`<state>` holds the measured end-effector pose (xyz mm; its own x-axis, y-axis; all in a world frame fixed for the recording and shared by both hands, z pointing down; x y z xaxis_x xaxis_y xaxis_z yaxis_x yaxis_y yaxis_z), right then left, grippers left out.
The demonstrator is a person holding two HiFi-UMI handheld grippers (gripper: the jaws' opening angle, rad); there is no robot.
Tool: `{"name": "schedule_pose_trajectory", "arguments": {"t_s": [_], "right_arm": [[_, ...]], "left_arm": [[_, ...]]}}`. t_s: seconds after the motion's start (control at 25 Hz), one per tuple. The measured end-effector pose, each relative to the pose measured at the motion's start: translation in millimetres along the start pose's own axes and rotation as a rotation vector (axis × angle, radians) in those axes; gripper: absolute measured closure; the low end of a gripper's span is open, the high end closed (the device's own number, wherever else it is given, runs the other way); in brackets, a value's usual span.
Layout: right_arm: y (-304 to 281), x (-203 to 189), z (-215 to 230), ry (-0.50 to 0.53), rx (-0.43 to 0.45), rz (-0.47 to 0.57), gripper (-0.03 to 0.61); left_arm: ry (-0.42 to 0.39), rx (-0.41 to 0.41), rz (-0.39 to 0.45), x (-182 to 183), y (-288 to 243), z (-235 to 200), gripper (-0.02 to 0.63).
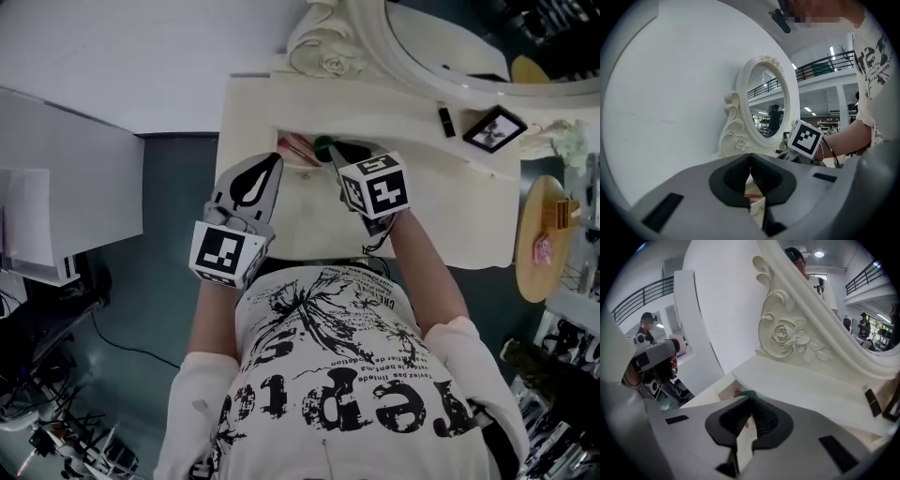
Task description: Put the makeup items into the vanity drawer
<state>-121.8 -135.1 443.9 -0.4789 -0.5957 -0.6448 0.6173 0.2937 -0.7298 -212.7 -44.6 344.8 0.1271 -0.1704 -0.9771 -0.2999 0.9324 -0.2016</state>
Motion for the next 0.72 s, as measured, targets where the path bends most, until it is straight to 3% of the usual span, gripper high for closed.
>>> {"name": "schedule_pose_trajectory", "arguments": {"t_s": [0.28,0.56,0.64,0.72], "right_arm": [[-37,3,-33,0.013,0.003,-0.020,0.545],[-59,2,-42,-0.024,-0.016,-0.035,0.535],[-61,3,-43,-0.041,-0.021,-0.026,0.486],[-60,4,-44,-0.044,-0.032,-0.012,0.385]], "left_arm": [[0.014,0.050,-0.011,-14,31,-36,0.600],[0.015,0.036,-0.016,-25,38,-59,0.600],[0.013,0.024,-0.015,-27,38,-62,0.600],[0.013,0.012,-0.012,-27,37,-65,0.600]]}}
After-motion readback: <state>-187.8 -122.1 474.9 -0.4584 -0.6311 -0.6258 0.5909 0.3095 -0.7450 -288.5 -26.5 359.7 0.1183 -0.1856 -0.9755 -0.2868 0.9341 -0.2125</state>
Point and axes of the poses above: the fingertips, and each gripper's own axes: y backward along the fingers, z to its right, x out of its top, the point moved 2 cm from there along y, backward along the fingers, and after that the axes turned 8 degrees about -y, right-handed, at the moved point
